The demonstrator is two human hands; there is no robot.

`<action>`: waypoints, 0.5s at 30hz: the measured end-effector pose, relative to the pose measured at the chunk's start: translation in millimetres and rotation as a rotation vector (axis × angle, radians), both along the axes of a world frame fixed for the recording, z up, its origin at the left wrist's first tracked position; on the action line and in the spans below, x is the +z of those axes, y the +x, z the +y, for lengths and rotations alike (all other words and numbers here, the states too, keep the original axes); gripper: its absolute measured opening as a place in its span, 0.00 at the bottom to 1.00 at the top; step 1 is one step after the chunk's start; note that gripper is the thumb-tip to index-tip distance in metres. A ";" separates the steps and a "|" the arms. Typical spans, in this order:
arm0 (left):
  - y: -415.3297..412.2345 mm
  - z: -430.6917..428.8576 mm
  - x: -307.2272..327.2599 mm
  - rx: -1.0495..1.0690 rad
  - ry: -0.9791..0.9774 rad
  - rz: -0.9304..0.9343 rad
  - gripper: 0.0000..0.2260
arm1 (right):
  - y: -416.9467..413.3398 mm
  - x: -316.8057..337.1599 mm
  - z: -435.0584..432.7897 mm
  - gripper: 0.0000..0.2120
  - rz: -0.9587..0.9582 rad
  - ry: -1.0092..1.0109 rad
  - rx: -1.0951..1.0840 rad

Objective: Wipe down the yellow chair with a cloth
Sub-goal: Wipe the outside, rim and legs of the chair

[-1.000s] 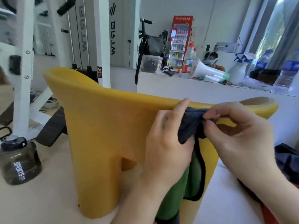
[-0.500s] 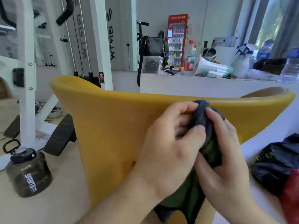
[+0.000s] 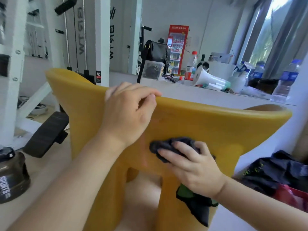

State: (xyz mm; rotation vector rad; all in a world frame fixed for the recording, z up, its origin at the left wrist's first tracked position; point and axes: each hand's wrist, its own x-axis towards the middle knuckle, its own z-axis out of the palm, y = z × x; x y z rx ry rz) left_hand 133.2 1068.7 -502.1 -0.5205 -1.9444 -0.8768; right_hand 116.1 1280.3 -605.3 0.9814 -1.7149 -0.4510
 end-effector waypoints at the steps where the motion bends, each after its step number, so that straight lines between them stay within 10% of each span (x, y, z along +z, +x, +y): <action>1: 0.6 -0.3 -0.3 -0.002 -0.011 0.000 0.12 | -0.1 -5.0 -3.6 0.14 -0.047 0.104 -0.035; 10: -4.3 -1.7 -0.1 0.036 -0.026 0.004 0.12 | 25.3 114.6 -22.7 0.08 0.149 -0.159 0.101; 15: -3.1 -1.5 2.1 0.019 0.000 -0.045 0.13 | 9.7 30.0 -2.8 0.14 -0.011 0.295 0.024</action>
